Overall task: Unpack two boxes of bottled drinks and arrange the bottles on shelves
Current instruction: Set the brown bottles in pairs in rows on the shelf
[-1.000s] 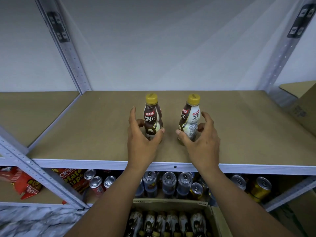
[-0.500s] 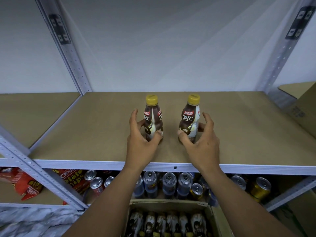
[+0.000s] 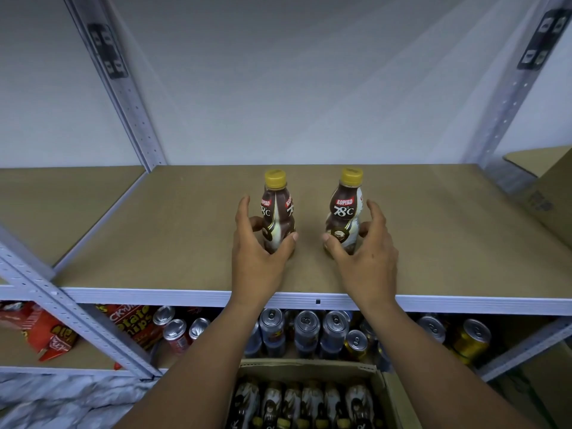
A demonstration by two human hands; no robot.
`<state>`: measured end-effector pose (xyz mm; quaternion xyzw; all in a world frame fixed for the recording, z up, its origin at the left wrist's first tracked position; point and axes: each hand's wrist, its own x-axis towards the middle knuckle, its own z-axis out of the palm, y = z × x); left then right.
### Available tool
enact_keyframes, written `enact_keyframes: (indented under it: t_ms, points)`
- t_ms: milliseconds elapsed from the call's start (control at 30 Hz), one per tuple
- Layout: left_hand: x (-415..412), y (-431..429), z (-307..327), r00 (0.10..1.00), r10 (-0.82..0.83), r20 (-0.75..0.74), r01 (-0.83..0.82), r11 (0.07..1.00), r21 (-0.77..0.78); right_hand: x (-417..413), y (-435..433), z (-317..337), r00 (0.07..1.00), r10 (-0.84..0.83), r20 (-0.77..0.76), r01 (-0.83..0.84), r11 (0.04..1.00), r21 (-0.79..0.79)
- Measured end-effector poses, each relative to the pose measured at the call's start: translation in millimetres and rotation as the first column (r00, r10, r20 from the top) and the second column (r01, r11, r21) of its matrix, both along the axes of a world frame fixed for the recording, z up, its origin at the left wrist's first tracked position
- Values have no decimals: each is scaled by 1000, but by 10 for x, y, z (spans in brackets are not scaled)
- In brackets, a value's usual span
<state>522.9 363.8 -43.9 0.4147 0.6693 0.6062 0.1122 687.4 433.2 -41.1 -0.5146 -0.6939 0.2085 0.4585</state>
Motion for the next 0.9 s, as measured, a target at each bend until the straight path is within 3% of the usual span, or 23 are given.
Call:
enact_keyframes:
  t_ms: [433, 600, 900]
  points:
    - [24, -22, 33, 1000, -19, 21, 19, 1000, -15, 39, 21, -22, 996, 85, -22, -85, 996, 4]
    - [25, -26, 40, 999, -28, 34, 29, 1000, -7, 29, 37, 26, 995, 66, -72, -70, 996, -49]
    - [12, -16, 9, 1000, 20, -1, -20, 1000, -3, -44, 77, 59, 1000, -2, -18, 2, 1000, -12]
